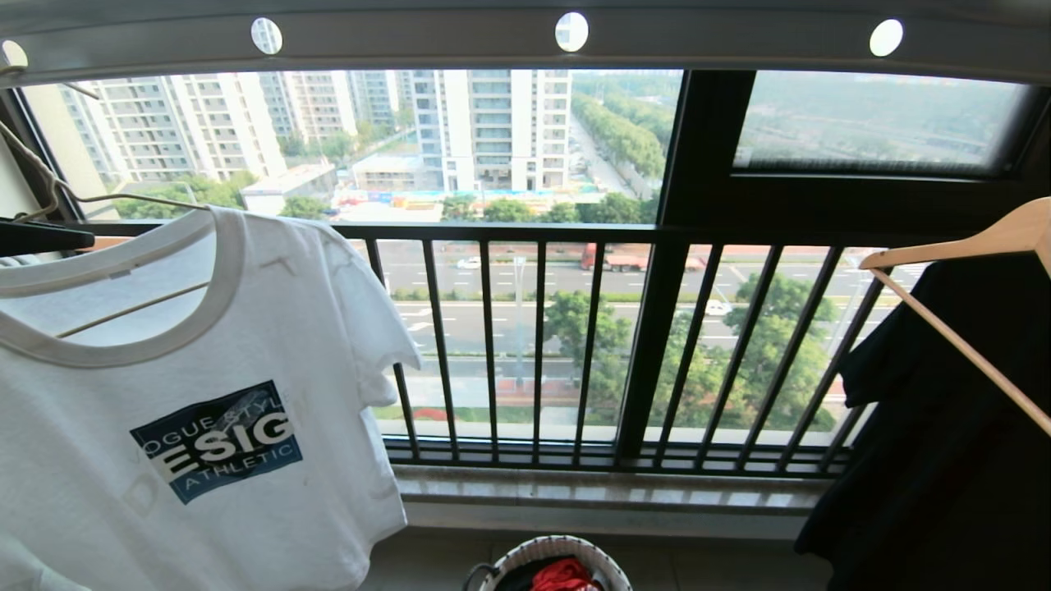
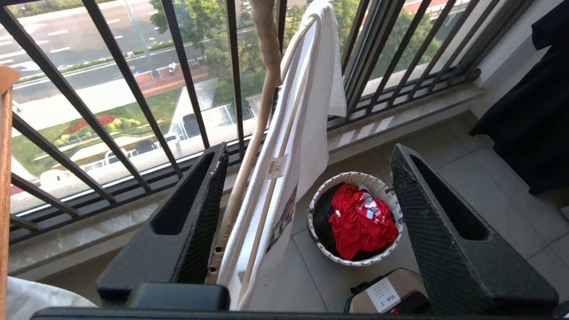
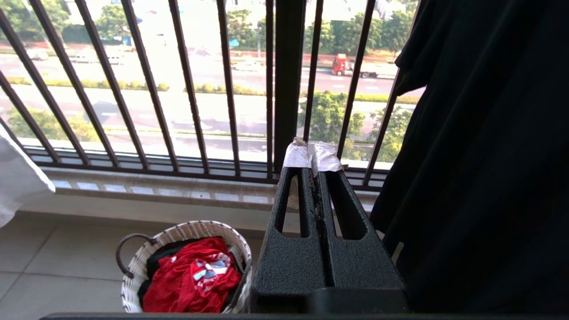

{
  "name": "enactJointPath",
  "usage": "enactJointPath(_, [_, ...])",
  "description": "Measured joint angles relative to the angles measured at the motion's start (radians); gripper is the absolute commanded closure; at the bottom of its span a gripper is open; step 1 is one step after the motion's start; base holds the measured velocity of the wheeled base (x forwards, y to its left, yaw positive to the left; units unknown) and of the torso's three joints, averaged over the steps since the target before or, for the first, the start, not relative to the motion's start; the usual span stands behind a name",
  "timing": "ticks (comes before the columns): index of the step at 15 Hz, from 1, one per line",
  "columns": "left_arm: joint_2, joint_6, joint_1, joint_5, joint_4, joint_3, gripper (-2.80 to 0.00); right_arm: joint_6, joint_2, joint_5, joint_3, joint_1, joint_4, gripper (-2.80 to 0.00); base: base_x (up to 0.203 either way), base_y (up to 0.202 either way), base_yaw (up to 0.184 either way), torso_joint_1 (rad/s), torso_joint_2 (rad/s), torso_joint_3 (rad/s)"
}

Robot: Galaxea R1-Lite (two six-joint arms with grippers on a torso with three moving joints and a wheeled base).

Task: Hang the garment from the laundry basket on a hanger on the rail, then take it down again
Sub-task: Take the clothes off the clothes rack

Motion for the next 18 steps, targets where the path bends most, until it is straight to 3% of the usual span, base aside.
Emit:
enactJointPath(6, [-0.009,-0.005,0.004,0.037,-0.003,0.003,0.0,0.0,0.0,0.0,0.0,0.0,0.0,0.0,0.0,0.0,0.0,0.0,0.0,0.0])
enactJointPath(9, [-0.047,-0.051,0.004,0.062,0.002,0.0,0.0,0.0,0.0,0.0,0.0,0.0,0.0,0.0,0.0,0.0,0.0,0.0,0.0,0.0])
enactJointPath(11, [-0.077,-0.08,0.004,0.12,0.007,0.0,0.0,0.0,0.0,0.0,0.0,0.0,0.0,0.0,0.0,0.0,0.0,0.0,0.0,0.0])
enactJointPath(16, [-0.116,-0.083,0.003,0.273,0.066,0.001,0.0,0.0,0.0,0.0,0.0,0.0,0.0,0.0,0.0,0.0,0.0,0.0,0.0,0.0])
enactJointPath(18, [-0.119,-0.083,0.006,0.286,0.068,0.002,0.0,0.0,0.0,0.0,0.0,0.0,0.0,0.0,0.0,0.0,0.0,0.0,0.0,0.0])
